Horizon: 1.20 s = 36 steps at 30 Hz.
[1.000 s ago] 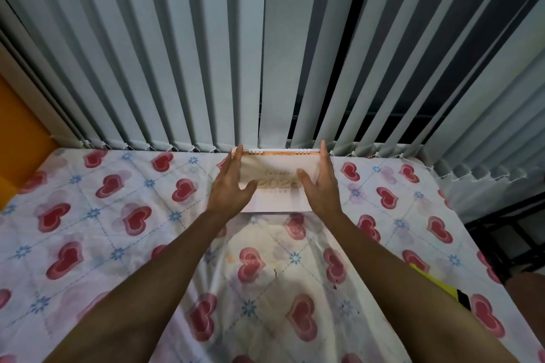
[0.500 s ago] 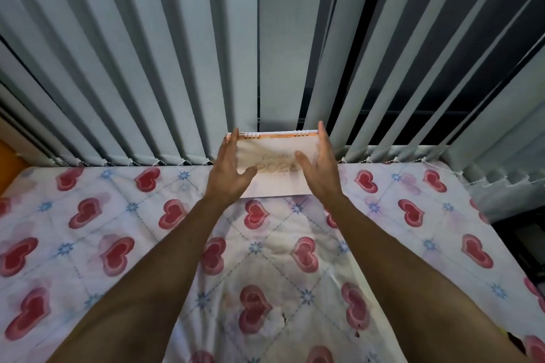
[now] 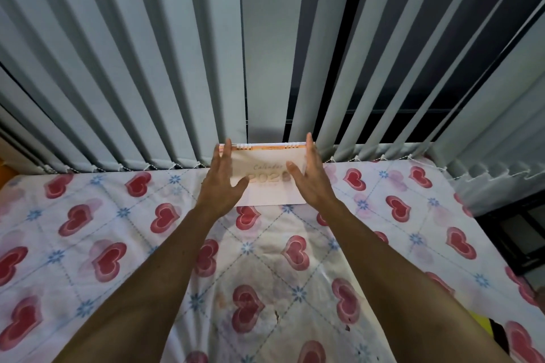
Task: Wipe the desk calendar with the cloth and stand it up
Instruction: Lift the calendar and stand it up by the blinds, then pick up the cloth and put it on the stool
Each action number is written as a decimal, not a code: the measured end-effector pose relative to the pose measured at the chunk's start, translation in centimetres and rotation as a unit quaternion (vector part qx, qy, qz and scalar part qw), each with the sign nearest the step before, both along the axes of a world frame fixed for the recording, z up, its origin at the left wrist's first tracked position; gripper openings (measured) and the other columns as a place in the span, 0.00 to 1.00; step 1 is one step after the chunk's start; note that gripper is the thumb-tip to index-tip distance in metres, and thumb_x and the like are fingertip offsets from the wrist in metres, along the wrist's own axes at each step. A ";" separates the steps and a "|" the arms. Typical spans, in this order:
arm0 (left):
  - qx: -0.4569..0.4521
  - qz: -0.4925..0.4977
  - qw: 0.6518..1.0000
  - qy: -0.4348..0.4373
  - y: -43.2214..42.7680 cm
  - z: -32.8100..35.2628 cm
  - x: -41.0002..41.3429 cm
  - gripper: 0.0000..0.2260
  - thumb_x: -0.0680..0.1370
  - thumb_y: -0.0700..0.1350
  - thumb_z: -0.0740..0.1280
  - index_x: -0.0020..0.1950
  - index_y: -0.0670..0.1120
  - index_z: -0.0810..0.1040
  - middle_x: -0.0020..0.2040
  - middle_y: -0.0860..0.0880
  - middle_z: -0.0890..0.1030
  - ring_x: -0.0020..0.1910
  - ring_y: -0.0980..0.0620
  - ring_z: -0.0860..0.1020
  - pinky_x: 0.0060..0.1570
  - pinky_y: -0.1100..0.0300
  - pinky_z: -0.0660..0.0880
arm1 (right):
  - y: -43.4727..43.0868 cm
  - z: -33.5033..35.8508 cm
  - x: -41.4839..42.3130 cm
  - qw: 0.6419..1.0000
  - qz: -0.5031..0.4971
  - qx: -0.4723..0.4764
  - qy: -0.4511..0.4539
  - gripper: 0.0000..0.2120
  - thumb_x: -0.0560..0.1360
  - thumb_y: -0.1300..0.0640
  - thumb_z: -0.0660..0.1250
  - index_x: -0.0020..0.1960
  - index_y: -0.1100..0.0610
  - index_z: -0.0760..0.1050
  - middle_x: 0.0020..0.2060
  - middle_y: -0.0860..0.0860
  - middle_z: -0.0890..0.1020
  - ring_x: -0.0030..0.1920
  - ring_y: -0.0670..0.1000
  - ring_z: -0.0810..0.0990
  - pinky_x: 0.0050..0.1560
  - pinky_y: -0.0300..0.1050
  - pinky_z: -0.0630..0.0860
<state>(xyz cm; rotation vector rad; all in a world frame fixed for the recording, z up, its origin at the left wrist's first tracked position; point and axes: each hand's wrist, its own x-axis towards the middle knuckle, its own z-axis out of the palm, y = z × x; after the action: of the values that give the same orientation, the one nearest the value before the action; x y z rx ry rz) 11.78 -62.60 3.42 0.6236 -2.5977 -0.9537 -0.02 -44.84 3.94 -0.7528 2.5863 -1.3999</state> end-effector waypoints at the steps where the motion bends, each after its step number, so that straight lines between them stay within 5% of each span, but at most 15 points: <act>1: -0.020 0.008 1.000 -0.006 0.3 0.2 0.0 0.40 0.76 0.50 0.68 0.77 0.53 0.43 0.79 0.44 0.46 0.77 0.40 0.54 0.71 0.39 0.60 | 0.2 0.2 0.2 1.000 -0.002 0.015 0.003 0.35 0.79 0.47 0.59 0.76 0.46 0.41 0.77 0.53 0.52 0.76 0.55 0.53 0.72 0.60 0.60; 6: -0.146 0.088 0.985 0.025 3.8 1.0 0.1 0.37 0.76 0.46 0.64 0.77 0.44 0.43 0.79 0.41 0.47 0.78 0.42 0.47 0.74 0.44 0.43 | 2.6 0.8 1.6 0.991 -0.068 0.081 0.076 0.31 0.80 0.46 0.56 0.76 0.47 0.43 0.78 0.52 0.52 0.77 0.55 0.52 0.73 0.59 0.58; 12: -0.207 -0.045 0.977 -0.008 13.5 -0.5 -0.4 0.33 0.79 0.49 0.58 0.77 0.43 0.43 0.79 0.43 0.46 0.78 0.45 0.45 0.71 0.48 0.33 | 13.0 0.0 3.6 0.953 -0.128 0.233 0.145 0.28 0.81 0.48 0.51 0.77 0.54 0.46 0.78 0.51 0.50 0.77 0.53 0.45 0.74 0.56 0.46; 15: -0.189 -0.148 0.971 -0.014 20.1 -1.3 -0.4 0.27 0.77 0.44 0.62 0.75 0.42 0.59 0.75 0.41 0.63 0.75 0.41 0.60 0.74 0.47 0.47 | 19.9 -1.7 5.3 0.938 -0.146 0.292 0.120 0.27 0.81 0.48 0.50 0.77 0.54 0.46 0.78 0.50 0.50 0.77 0.52 0.46 0.75 0.55 0.45; 17: -0.177 -0.216 0.959 0.040 24.4 -2.2 -0.3 0.23 0.70 0.40 0.71 0.64 0.41 0.75 0.60 0.40 0.80 0.60 0.39 0.78 0.64 0.47 0.70 | 24.2 -3.3 6.8 0.925 -0.177 0.325 0.081 0.27 0.81 0.48 0.51 0.77 0.54 0.49 0.78 0.51 0.51 0.77 0.53 0.47 0.74 0.55 0.47; 19: -0.170 -0.273 0.947 0.025 28.1 -2.8 0.2 0.19 0.67 0.42 0.74 0.56 0.44 0.80 0.51 0.44 0.84 0.49 0.44 0.83 0.52 0.53 0.78 | 28.0 -4.7 8.4 0.910 -0.208 0.357 0.035 0.25 0.81 0.48 0.50 0.76 0.54 0.52 0.77 0.53 0.53 0.77 0.53 0.48 0.74 0.55 0.49; 23: -0.136 -0.346 0.923 -0.100 34.0 -5.4 0.3 0.19 0.79 0.50 0.58 0.69 0.47 0.68 0.64 0.45 0.75 0.61 0.44 0.74 0.59 0.52 0.69 | 33.8 -6.2 11.0 0.887 -0.240 0.393 -0.035 0.24 0.80 0.48 0.52 0.74 0.55 0.58 0.76 0.55 0.59 0.76 0.56 0.53 0.74 0.54 0.52; 27: -0.156 -0.363 0.909 -0.133 38.0 -6.7 -0.5 0.23 0.80 0.51 0.55 0.74 0.45 0.60 0.71 0.44 0.68 0.63 0.42 0.71 0.59 0.50 0.68 | 37.2 -6.2 11.2 0.891 -0.205 0.404 -0.042 0.22 0.79 0.50 0.57 0.72 0.54 0.61 0.73 0.54 0.65 0.73 0.58 0.59 0.71 0.54 0.59; 36: -0.296 -0.382 0.853 -0.197 40.9 -7.2 -3.6 0.20 0.80 0.51 0.58 0.69 0.45 0.65 0.68 0.43 0.70 0.63 0.41 0.71 0.59 0.50 0.68 | 38.7 -5.7 8.9 0.899 -0.153 0.407 -0.057 0.17 0.77 0.47 0.62 0.62 0.54 0.72 0.58 0.56 0.75 0.58 0.57 0.71 0.59 0.53 0.69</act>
<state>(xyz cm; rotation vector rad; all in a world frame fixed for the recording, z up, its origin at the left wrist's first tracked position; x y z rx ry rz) 8.23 -21.70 -3.81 -0.4744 -3.3293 -0.1052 8.89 -6.17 -1.75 -0.1290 2.8734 -0.2606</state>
